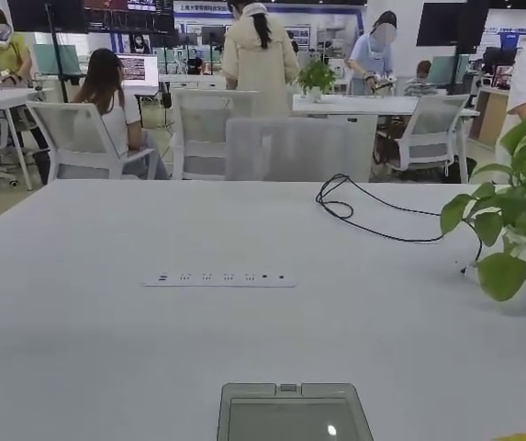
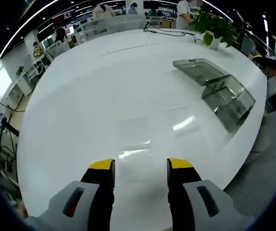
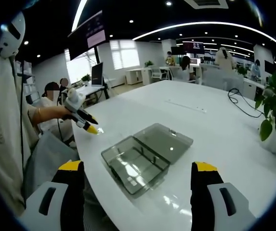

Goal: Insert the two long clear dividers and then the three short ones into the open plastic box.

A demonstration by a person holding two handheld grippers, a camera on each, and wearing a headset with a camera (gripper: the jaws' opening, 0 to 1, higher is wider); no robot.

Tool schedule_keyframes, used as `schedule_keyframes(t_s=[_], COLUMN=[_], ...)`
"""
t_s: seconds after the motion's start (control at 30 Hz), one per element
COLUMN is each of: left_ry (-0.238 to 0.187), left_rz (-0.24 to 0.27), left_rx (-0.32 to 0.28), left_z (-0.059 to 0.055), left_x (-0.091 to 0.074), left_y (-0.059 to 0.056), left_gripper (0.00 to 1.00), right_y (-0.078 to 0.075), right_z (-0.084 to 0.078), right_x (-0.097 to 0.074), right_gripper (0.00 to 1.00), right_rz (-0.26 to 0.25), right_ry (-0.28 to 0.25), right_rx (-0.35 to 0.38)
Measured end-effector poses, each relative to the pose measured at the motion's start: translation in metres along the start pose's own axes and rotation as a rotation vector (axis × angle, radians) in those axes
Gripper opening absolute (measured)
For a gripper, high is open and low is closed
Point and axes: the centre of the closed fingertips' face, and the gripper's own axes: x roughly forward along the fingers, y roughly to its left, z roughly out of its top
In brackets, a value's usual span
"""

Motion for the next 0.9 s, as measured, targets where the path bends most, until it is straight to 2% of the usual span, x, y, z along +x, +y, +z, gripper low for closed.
schedule_keyframes(t_s=[0.23, 0.33, 0.63, 0.73, 0.9], left_ry=[0.008, 0.020, 0.033, 0.038, 0.075], left_rz=[-0.015, -0.022, -0.034, -0.041, -0.062], left_rx=[-0.021, -0.013, -0.017, -0.007, 0.026], left_z=[-0.007, -0.010, -0.009, -0.009, -0.010], left_x=[0.009, 0.013, 0.020, 0.020, 0.020], left_y=[0.006, 0.007, 0.009, 0.009, 0.008], left_gripper=[0.37, 0.37, 0.34, 0.33, 0.32], right_y=[-0.001, -0.001, -0.004, -0.007, -0.011], right_z=[-0.005, -0.004, -0.004, -0.005, -0.007], right_x=[0.004, 0.006, 0.010, 0.010, 0.011], right_gripper=[0.92, 0.92, 0.91, 0.91, 0.91], right_rz=[0.002, 0.001, 0.001, 0.001, 0.000], right_ry=[0.011, 0.013, 0.022, 0.025, 0.030], right_rx=[0.010, 0.013, 0.014, 0.015, 0.015])
